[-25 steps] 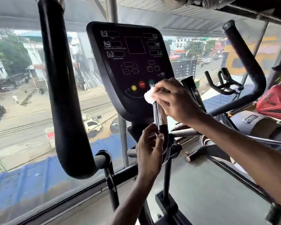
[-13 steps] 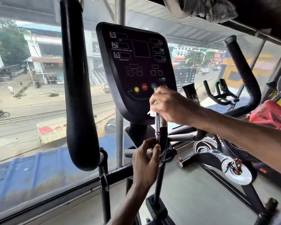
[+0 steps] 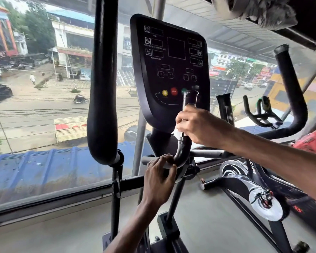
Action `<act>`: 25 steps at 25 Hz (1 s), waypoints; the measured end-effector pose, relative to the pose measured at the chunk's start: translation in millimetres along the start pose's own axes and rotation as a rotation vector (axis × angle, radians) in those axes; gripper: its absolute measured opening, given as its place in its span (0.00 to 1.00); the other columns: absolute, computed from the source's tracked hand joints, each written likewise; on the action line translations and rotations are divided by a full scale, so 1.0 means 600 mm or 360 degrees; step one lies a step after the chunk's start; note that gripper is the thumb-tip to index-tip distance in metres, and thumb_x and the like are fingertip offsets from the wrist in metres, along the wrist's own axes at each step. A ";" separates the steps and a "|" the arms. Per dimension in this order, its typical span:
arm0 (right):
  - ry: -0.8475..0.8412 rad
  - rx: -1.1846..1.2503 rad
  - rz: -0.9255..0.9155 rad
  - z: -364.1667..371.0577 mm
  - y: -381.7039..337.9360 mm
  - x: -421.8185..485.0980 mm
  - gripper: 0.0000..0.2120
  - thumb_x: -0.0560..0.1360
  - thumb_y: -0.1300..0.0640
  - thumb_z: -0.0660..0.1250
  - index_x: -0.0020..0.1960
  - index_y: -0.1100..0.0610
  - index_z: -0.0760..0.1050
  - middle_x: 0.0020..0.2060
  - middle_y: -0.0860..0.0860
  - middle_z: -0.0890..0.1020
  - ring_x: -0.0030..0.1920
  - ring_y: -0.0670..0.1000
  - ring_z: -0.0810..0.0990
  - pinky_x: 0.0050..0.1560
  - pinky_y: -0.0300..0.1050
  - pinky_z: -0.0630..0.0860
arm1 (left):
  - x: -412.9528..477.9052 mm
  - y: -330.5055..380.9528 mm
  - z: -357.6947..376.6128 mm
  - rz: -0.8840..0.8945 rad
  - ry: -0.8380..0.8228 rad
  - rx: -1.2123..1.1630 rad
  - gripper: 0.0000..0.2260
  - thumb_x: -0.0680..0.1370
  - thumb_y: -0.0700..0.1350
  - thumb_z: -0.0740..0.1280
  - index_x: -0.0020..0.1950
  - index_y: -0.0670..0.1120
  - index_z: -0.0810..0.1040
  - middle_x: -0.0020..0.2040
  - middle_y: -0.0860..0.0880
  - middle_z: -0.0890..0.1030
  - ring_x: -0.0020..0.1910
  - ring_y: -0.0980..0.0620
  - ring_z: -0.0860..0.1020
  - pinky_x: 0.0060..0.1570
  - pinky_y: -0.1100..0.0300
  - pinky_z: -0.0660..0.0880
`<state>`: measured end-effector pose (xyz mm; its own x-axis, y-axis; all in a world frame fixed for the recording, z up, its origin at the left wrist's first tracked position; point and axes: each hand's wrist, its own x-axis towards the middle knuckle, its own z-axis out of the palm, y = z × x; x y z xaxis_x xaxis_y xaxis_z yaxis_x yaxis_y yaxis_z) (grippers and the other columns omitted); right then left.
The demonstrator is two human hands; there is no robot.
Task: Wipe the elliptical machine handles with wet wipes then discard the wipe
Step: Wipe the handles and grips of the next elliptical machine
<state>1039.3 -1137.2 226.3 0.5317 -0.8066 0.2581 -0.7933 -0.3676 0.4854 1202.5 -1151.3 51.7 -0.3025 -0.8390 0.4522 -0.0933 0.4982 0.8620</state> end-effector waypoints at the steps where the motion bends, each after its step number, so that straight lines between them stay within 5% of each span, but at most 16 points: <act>1: 0.0017 -0.0016 -0.0004 0.006 -0.010 -0.004 0.07 0.74 0.65 0.73 0.43 0.54 0.85 0.47 0.47 0.82 0.48 0.49 0.75 0.54 0.39 0.76 | -0.004 -0.004 0.000 -0.0005 -0.0011 0.0016 0.17 0.76 0.52 0.65 0.64 0.54 0.81 0.58 0.58 0.84 0.62 0.56 0.79 0.63 0.53 0.76; 7: -0.0073 -0.0189 -0.0149 0.034 -0.077 -0.042 0.17 0.78 0.67 0.54 0.47 0.57 0.81 0.47 0.51 0.79 0.51 0.53 0.75 0.57 0.46 0.77 | -0.019 -0.010 0.002 0.0009 -0.0075 0.0071 0.24 0.75 0.47 0.67 0.72 0.50 0.75 0.70 0.54 0.78 0.69 0.56 0.74 0.69 0.59 0.71; 13: 0.0050 -0.0365 -0.0075 0.083 -0.159 -0.062 0.09 0.78 0.65 0.63 0.44 0.58 0.81 0.40 0.52 0.79 0.46 0.55 0.76 0.53 0.49 0.77 | -0.030 -0.007 -0.012 0.0026 -0.0031 0.0048 0.25 0.74 0.39 0.71 0.71 0.51 0.75 0.61 0.62 0.78 0.61 0.57 0.79 0.61 0.65 0.73; 16: 0.0283 0.0193 0.0245 0.100 -0.167 -0.071 0.10 0.80 0.64 0.63 0.48 0.59 0.84 0.46 0.52 0.83 0.49 0.54 0.78 0.57 0.49 0.79 | -0.039 -0.016 -0.027 0.0091 -0.0041 -0.0005 0.24 0.75 0.37 0.72 0.69 0.52 0.77 0.60 0.59 0.82 0.56 0.56 0.82 0.59 0.63 0.77; 19: 0.0659 0.0903 0.0807 0.121 -0.198 -0.101 0.03 0.77 0.62 0.73 0.48 0.57 0.86 0.46 0.47 0.86 0.48 0.47 0.84 0.54 0.43 0.79 | -0.041 -0.027 -0.041 0.0016 -0.0100 -0.0270 0.17 0.77 0.35 0.73 0.59 0.54 0.83 0.55 0.55 0.84 0.47 0.57 0.85 0.52 0.61 0.82; 22: 0.0651 0.1652 0.1270 0.134 -0.214 -0.117 0.03 0.76 0.60 0.76 0.48 0.54 0.87 0.46 0.45 0.87 0.48 0.45 0.86 0.53 0.41 0.80 | -0.042 -0.031 -0.049 -0.0048 -0.0089 -0.0362 0.08 0.76 0.34 0.73 0.51 0.45 0.86 0.50 0.54 0.84 0.45 0.58 0.84 0.46 0.59 0.82; 25: 0.0619 0.1743 0.1294 0.144 -0.225 -0.124 0.05 0.73 0.55 0.79 0.49 0.51 0.86 0.47 0.43 0.87 0.49 0.45 0.86 0.52 0.39 0.80 | -0.039 -0.026 -0.053 -0.0232 -0.0151 -0.0714 0.01 0.78 0.36 0.73 0.48 0.38 0.84 0.39 0.52 0.85 0.36 0.57 0.81 0.38 0.65 0.77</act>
<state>1080.9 -1067.4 69.4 -0.2734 -0.8529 0.4448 -0.6429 -0.1820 -0.7440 1241.3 -1146.6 35.1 -0.4038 -0.8590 0.3146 0.2710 0.2162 0.9380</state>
